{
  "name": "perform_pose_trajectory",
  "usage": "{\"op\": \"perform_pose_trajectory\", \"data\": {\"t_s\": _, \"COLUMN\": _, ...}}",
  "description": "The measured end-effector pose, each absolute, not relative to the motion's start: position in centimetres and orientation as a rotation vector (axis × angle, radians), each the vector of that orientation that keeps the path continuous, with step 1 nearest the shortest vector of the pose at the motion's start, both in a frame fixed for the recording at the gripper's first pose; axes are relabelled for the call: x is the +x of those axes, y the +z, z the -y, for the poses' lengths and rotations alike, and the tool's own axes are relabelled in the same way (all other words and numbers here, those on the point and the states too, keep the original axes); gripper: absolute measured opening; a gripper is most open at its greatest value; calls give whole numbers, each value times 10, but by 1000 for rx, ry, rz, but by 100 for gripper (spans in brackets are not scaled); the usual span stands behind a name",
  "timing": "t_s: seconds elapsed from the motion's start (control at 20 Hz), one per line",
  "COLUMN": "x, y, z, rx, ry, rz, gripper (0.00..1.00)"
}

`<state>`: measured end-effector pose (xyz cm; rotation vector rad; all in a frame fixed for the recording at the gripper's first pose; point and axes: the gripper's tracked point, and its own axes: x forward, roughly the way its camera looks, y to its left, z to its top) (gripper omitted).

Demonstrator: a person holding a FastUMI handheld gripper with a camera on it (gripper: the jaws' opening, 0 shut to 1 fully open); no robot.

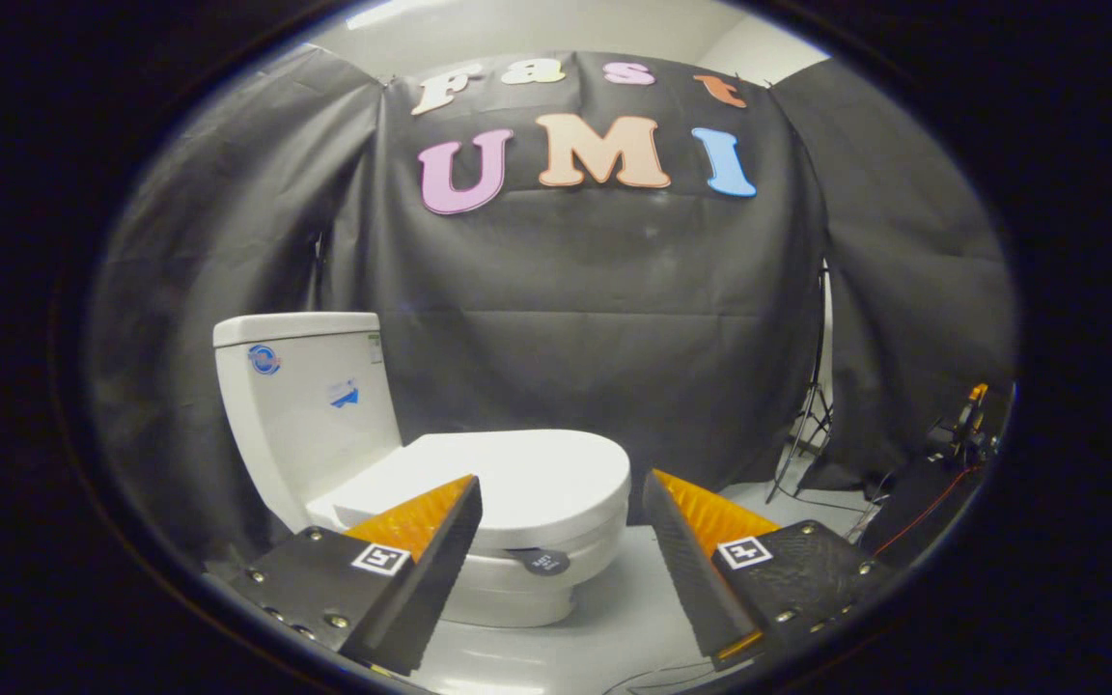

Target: Open the toilet lid.

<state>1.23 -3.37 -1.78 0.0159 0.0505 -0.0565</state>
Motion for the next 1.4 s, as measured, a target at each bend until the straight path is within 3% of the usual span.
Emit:
{"op": "perform_pose_trajectory", "data": {"t_s": 0.25, "x": 34, "y": -44, "z": 36, "rx": 105, "ry": -16, "rz": -166, "gripper": 100}}
{"op": "perform_pose_trajectory", "data": {"t_s": 1.0, "x": 79, "y": -159, "z": 63, "rx": 324, "ry": -134, "rz": -489, "gripper": 100}}
{"op": "perform_pose_trajectory", "data": {"t_s": 1.4, "x": 86, "y": -186, "z": 52, "rx": 606, "ry": -136, "rz": -553, "gripper": 97}}
